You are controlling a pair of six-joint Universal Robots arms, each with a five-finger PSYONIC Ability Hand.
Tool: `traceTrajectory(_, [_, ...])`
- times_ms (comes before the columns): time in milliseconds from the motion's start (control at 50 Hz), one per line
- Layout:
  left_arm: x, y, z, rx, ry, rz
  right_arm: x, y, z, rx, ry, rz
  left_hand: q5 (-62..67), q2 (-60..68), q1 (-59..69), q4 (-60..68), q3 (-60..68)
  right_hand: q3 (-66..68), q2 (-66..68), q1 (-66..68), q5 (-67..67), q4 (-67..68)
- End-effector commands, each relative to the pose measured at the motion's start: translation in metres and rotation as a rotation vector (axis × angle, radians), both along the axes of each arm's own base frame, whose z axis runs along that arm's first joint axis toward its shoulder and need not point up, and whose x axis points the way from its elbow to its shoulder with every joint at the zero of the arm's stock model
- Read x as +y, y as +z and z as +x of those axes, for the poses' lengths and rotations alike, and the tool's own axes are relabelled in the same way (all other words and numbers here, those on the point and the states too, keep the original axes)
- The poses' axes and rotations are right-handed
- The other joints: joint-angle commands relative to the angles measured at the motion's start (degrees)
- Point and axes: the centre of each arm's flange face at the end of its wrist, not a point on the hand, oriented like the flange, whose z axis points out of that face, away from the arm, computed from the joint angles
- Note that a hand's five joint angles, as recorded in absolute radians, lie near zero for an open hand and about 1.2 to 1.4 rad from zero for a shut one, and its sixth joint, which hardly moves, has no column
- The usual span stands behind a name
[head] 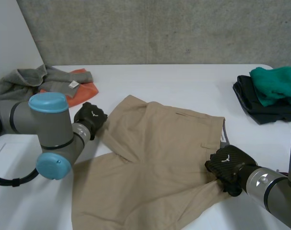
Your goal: Fold the laundry.
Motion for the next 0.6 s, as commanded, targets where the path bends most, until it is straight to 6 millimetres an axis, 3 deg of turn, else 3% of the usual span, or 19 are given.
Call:
traceTrajectory(20, [0.009, 0.003, 0.004, -0.008, 0.038, 0.010, -0.002, 0.000, 0.003, -0.070, -0.047, 0.039, 13.84, 11.59, 14.80, 11.50, 11.97, 12.02, 12.98, 23.62, 13.30, 11.89])
traceTrajectory(40, [0.010, 0.005, 0.004, -0.004, 0.040, 0.008, -0.003, -0.001, 0.004, -0.073, -0.050, 0.047, 13.84, 11.59, 14.80, 11.50, 11.97, 12.02, 12.98, 23.62, 13.30, 11.89])
traceTrajectory(100, [0.013, 0.014, 0.005, 0.018, 0.049, 0.000, -0.006, -0.001, 0.005, -0.092, -0.064, 0.053, -19.68, -21.93, -18.71, -22.01, -21.55, 12.02, 12.98, 23.62, 13.30, 11.89])
traceTrajectory(140, [0.018, 0.028, 0.006, 0.049, 0.055, -0.017, -0.011, 0.001, 0.006, -0.119, -0.084, 0.053, -28.68, -30.93, -27.71, -31.01, -30.55, 12.02, 12.98, 23.62, 13.30, 11.89])
traceTrajectory(280, [0.041, 0.077, 0.011, 0.207, 0.079, -0.055, -0.027, -0.001, 0.010, -0.195, -0.149, 0.085, -34.59, -36.84, -33.62, -36.92, -36.46, 12.02, 12.98, 23.62, 13.30, 11.89])
traceTrajectory(360, [0.071, 0.102, 0.016, 0.313, 0.074, -0.054, -0.042, 0.001, 0.013, -0.270, -0.212, 0.108, -37.11, -39.36, -36.14, -39.44, -38.98, 12.02, 12.98, 23.62, 13.30, 11.89])
traceTrajectory(420, [0.110, 0.116, 0.020, 0.389, 0.049, -0.033, -0.050, -0.002, 0.016, -0.319, -0.249, 0.137, -37.11, -39.36, -36.14, -39.44, -38.98, 12.02, 12.98, 23.62, 13.30, 11.89])
traceTrajectory(520, [0.151, 0.114, 0.026, 0.418, 0.030, 0.069, -0.059, -0.004, 0.018, -0.379, -0.286, 0.166, -37.11, -39.36, -36.14, -39.44, -38.98, 12.02, 12.98, 23.62, 13.30, 11.89])
traceTrajectory(600, [0.173, 0.104, 0.031, 0.431, 0.058, 0.207, -0.066, -0.006, 0.015, -0.392, -0.303, 0.153, -37.11, -39.36, -36.14, -39.44, -38.98, 12.02, 12.98, 23.62, 13.30, 11.89])
